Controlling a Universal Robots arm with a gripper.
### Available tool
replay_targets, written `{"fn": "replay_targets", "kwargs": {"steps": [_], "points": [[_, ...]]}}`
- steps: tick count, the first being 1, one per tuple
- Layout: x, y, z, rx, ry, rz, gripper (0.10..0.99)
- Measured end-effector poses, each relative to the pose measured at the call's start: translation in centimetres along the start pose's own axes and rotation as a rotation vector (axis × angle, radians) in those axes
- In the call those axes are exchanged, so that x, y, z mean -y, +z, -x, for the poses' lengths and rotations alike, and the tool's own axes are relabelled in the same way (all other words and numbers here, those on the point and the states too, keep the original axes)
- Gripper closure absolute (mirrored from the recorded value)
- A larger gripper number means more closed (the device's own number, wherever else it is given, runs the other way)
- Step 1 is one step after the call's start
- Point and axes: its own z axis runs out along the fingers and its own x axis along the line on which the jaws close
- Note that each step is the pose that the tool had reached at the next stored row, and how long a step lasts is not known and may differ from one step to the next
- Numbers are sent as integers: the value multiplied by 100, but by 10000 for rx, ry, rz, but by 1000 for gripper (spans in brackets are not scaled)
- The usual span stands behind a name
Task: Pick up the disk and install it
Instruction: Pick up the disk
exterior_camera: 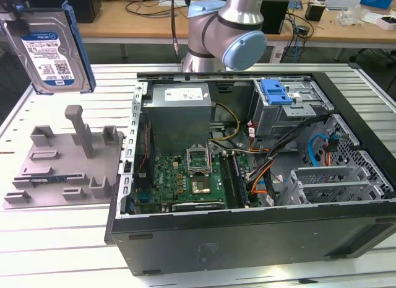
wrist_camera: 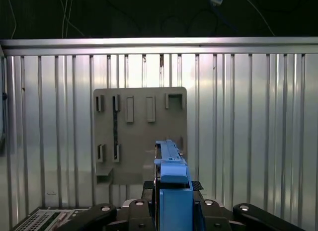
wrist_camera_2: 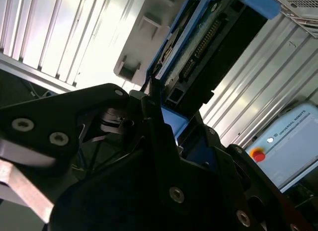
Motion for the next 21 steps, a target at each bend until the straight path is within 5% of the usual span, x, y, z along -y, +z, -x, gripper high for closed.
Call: {"fn": "replay_targets", "kwargs": {"steps": [21], "points": [[484,-53,-154,-1,50,0,722]]}}
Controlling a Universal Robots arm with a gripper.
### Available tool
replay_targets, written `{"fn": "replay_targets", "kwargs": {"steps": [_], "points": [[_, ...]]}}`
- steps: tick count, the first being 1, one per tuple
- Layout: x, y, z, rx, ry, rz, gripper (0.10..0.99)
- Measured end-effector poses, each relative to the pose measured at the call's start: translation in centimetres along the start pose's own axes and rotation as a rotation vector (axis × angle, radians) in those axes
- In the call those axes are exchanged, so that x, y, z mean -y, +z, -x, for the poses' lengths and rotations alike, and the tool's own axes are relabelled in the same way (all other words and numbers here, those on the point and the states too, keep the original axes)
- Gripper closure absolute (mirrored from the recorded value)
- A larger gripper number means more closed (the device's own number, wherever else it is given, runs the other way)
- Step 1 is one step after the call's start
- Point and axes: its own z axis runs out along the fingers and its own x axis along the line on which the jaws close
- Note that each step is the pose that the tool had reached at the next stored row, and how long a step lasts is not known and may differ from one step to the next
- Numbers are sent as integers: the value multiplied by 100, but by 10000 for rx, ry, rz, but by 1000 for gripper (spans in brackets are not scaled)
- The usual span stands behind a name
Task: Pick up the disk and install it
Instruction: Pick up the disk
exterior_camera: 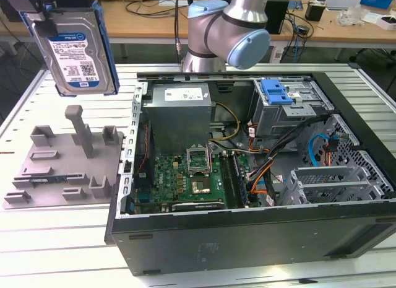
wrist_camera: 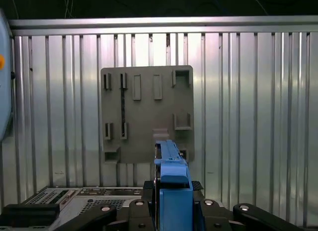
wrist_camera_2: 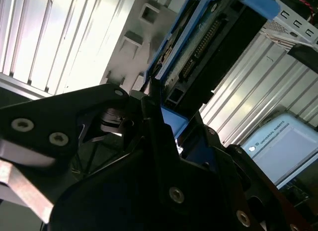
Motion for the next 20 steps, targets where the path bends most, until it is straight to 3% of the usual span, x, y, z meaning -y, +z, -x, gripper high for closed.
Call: {"fn": "replay_targets", "kwargs": {"steps": [9,20], "points": [[167,-131,-49,5,32,0,722],[390,-145,-207,38,33,1,722]]}}
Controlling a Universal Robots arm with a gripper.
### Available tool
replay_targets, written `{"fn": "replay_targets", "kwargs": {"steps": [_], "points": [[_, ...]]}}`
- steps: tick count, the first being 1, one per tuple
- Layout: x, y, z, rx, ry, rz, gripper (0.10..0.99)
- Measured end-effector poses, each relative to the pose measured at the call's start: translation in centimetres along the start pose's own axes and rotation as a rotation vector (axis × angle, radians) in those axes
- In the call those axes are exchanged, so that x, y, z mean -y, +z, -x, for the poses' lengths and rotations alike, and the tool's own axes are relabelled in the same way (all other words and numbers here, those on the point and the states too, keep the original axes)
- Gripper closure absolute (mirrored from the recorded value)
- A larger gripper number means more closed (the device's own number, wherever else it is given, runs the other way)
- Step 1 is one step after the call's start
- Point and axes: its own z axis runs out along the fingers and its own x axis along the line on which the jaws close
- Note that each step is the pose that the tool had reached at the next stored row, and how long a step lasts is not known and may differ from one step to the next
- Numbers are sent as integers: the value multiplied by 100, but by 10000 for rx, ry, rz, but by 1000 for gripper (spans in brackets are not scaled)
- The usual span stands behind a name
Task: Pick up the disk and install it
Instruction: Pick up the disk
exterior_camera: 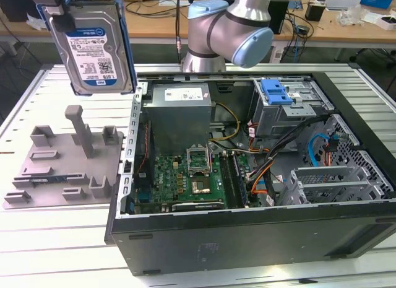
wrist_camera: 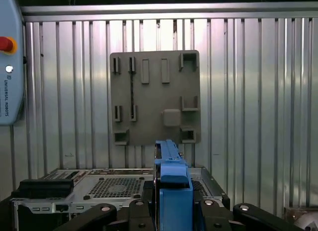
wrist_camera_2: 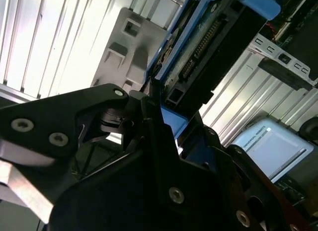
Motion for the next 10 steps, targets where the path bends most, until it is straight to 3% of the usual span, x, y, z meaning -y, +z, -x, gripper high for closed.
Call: {"fn": "replay_targets", "kwargs": {"steps": [10], "points": [[152,2,-148,21,1,0,722]]}}
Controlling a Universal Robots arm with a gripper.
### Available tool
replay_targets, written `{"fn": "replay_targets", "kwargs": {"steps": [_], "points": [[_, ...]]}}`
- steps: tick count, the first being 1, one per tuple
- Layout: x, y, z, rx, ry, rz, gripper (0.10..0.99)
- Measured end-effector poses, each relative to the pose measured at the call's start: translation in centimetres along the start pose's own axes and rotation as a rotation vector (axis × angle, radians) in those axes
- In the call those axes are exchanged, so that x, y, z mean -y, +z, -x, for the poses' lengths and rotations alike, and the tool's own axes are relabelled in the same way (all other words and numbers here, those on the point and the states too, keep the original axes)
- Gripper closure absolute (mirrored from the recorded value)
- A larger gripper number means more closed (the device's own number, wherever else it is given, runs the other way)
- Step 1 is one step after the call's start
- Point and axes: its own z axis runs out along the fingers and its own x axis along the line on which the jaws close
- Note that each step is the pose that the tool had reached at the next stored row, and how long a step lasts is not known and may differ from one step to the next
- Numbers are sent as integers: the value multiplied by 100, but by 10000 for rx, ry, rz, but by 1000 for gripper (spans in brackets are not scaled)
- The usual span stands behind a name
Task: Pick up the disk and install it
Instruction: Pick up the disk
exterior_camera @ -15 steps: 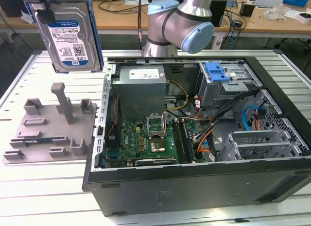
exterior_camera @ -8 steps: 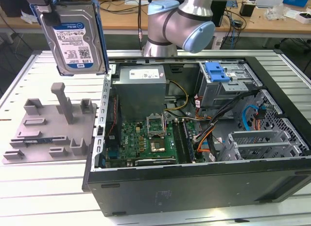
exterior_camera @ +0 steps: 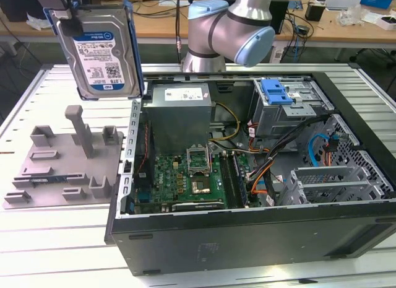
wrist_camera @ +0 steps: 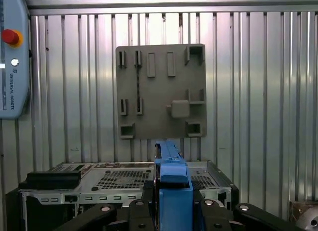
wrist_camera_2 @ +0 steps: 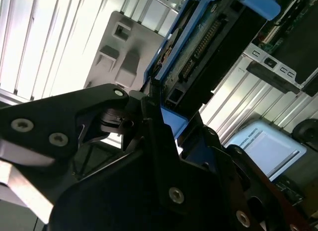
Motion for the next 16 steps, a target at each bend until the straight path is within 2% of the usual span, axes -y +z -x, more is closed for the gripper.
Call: {"fn": "replay_targets", "kwargs": {"steps": [3,16], "points": [[49,2,-39,6,1,-1,722],[354,9,-211,38,1,0,722]]}}
